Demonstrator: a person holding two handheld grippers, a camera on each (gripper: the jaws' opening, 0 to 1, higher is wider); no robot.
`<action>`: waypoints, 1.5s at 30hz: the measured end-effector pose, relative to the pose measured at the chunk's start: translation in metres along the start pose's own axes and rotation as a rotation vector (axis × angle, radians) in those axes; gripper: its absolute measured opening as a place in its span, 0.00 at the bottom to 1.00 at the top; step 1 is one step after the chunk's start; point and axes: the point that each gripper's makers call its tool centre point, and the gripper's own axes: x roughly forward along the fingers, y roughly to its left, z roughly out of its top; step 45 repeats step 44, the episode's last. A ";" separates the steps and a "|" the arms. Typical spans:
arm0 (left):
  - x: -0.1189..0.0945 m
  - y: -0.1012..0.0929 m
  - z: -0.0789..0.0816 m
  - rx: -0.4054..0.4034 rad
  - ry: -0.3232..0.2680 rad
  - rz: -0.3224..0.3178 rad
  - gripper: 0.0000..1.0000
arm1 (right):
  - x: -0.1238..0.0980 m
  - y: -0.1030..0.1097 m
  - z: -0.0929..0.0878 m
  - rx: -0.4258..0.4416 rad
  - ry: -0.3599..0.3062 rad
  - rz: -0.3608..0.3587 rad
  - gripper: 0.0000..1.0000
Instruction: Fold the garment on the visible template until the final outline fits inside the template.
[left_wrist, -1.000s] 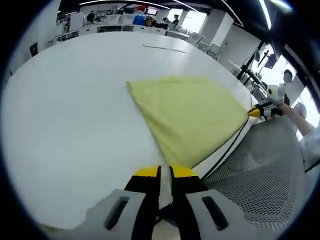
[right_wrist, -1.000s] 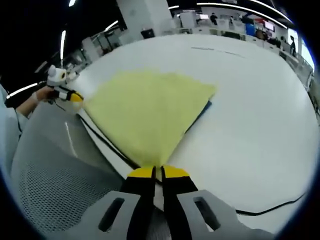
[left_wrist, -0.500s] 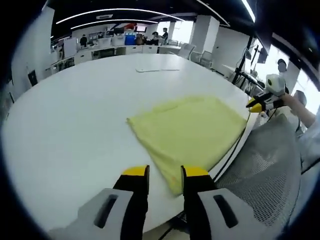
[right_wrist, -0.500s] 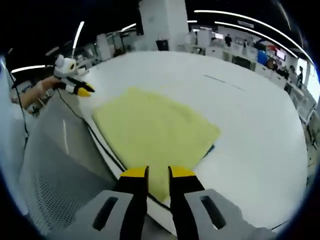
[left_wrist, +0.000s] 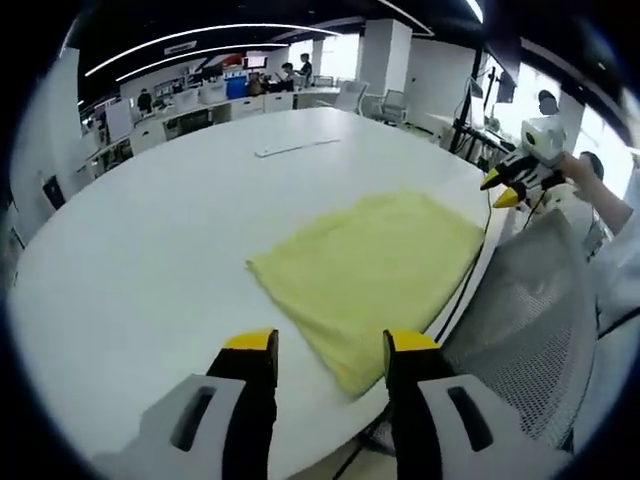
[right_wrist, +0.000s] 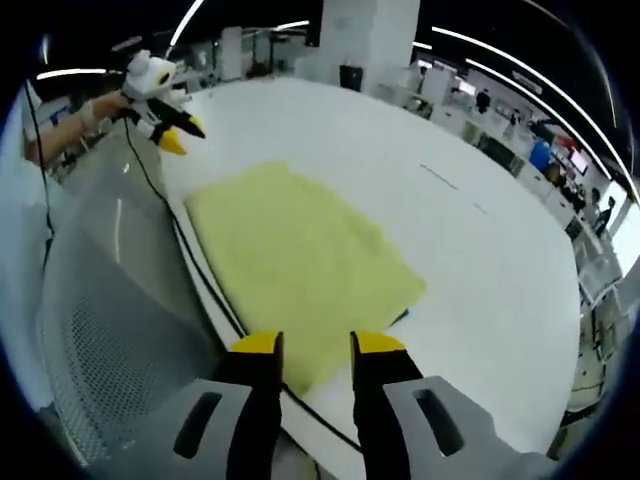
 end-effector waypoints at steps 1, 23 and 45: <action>-0.001 0.000 0.000 0.006 0.002 0.001 0.42 | -0.001 0.000 0.001 0.002 -0.002 -0.001 0.28; -0.016 0.005 0.007 0.156 0.060 0.064 0.85 | -0.020 -0.002 0.020 -0.014 -0.030 -0.061 0.68; -0.024 0.008 0.000 0.153 0.101 0.085 1.00 | -0.028 -0.005 0.018 -0.039 0.002 -0.089 0.99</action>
